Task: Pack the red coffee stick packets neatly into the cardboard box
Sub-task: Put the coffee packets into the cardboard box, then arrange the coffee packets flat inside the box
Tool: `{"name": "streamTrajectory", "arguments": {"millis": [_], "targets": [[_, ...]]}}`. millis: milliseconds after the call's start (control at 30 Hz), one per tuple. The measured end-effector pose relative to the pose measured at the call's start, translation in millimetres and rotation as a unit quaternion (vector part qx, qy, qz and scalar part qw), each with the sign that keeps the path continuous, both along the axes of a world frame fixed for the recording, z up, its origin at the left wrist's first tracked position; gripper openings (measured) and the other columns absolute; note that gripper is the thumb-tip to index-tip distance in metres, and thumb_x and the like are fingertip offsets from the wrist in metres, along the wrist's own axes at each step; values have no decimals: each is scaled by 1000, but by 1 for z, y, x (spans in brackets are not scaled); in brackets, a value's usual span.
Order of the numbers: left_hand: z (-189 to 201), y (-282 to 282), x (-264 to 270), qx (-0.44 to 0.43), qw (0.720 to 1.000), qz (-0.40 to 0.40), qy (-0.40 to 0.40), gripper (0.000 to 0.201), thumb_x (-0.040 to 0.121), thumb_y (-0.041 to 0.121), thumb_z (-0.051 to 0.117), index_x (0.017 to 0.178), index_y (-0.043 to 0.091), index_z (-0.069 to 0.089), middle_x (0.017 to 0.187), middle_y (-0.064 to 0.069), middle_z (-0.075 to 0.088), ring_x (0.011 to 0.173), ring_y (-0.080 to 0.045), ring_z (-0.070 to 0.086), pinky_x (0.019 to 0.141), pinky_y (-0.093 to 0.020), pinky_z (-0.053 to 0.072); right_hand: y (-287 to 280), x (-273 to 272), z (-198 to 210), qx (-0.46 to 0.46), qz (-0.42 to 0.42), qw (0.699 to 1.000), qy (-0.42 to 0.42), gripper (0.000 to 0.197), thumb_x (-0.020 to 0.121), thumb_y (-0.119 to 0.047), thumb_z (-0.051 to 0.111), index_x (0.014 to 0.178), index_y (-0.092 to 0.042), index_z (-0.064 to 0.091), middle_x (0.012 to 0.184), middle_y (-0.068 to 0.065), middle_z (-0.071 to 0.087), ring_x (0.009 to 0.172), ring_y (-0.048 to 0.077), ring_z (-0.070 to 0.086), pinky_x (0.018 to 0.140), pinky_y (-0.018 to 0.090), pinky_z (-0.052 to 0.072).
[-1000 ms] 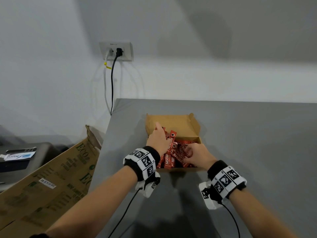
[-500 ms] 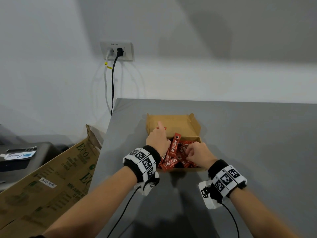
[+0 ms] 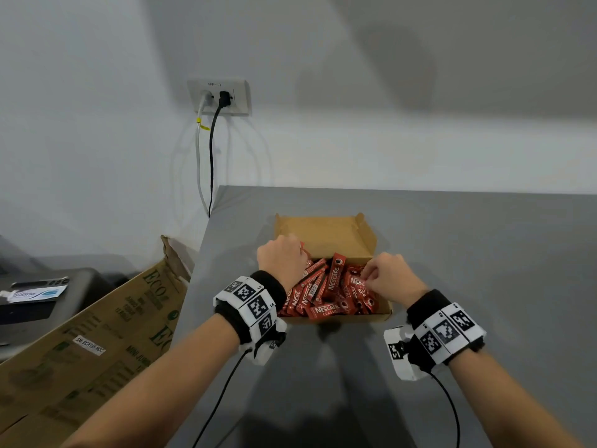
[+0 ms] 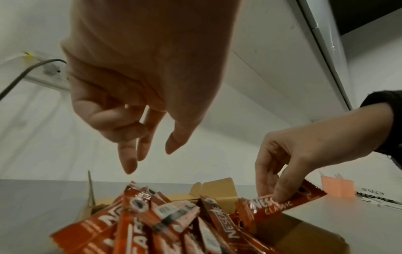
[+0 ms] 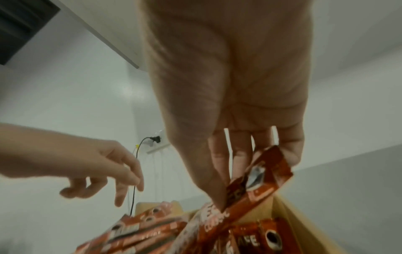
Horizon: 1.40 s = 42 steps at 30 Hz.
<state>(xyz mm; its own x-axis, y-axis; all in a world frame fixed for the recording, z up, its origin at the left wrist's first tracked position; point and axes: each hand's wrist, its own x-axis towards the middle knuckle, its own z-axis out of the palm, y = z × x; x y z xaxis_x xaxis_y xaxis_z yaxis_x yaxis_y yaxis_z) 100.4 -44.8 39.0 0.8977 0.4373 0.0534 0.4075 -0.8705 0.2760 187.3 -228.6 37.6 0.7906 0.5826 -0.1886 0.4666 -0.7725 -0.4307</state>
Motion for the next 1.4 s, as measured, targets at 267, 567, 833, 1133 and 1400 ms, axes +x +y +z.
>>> {"name": "streamTrajectory", "arguments": {"millis": [267, 567, 833, 1133, 1400], "targets": [[-2, 7, 0, -40, 999, -10, -29, 15, 96, 11, 36, 100, 7, 50, 102, -9, 56, 93, -24, 53, 77, -35, 48, 54, -33, -2, 181, -42, 981, 63, 23, 89, -21, 61, 110, -14, 55, 81, -4, 60, 68, 2, 59, 52, 8, 45], [-18, 11, -6, -14, 998, -58, -2, 39, 94, 44, 44, 120, 15, 49, 120, -5, 48, 110, -20, 43, 93, -35, 41, 34, -9, -15, 134, -75, 988, -9, 9, 91, -15, 57, 92, -9, 64, 85, 0, 63, 73, 9, 59, 69, 19, 49], [-35, 2, -8, -25, 980, -158, 121, 78, 85, 59, 51, 148, 33, 12, 156, -12, -1, 144, -32, -8, 111, -62, 0, 4, -16, -20, -106, -66, 992, 1, 45, 93, -46, 47, 69, -9, 44, 80, 6, 55, 77, 25, 59, 65, 29, 44], [-58, 10, -16, -72, 976, -165, 120, 79, 89, 61, 41, 151, 27, 5, 158, -8, -12, 144, -28, -13, 115, -51, -4, 24, -31, -40, -94, -90, 991, 35, 62, 86, -55, 53, 120, -3, 49, 119, 14, 54, 108, 30, 56, 89, 34, 45], [-59, 0, -21, -129, 981, -136, 42, 78, 90, 50, 50, 150, 20, 10, 157, -12, 0, 145, -28, -9, 115, -43, -8, 19, -35, -56, 12, -144, 986, 86, 60, 77, -34, 70, 123, -5, 46, 123, 13, 42, 105, 24, 48, 96, 31, 40]]}}
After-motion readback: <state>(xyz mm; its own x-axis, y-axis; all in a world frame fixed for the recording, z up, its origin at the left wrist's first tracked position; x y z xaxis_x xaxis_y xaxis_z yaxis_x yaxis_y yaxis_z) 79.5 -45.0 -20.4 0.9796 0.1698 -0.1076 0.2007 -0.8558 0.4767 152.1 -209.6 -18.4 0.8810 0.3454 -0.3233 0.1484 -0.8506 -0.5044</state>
